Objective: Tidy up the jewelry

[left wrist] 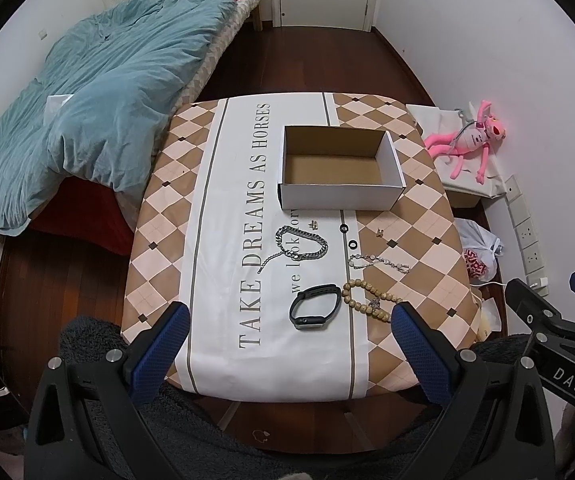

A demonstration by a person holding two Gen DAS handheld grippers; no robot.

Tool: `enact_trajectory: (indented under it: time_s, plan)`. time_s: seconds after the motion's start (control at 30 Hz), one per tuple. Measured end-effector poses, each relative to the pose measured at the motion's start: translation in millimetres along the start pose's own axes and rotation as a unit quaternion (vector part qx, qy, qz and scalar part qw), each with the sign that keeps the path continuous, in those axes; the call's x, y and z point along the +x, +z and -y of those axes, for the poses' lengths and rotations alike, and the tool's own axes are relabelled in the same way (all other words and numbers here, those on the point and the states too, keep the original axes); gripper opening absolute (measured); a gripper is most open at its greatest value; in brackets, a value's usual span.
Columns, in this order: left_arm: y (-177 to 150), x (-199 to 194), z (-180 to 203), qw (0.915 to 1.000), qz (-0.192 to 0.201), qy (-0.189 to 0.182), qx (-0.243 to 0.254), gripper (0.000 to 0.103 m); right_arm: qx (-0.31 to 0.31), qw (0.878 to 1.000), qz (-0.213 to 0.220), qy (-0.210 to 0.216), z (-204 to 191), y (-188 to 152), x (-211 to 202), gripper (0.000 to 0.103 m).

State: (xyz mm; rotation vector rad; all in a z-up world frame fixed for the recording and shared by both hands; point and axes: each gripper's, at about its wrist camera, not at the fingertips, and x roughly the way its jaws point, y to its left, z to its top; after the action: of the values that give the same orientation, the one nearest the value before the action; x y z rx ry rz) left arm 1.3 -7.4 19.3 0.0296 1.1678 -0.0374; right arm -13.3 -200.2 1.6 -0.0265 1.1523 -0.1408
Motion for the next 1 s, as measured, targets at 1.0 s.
enact_trajectory:
  time_s: [1.0]
  plan:
    - [-2,160,-13,0.9924,-0.099,0.064,0.033,0.102,0.007,0.989,-0.145,0.025,-32,-24,193,0.086]
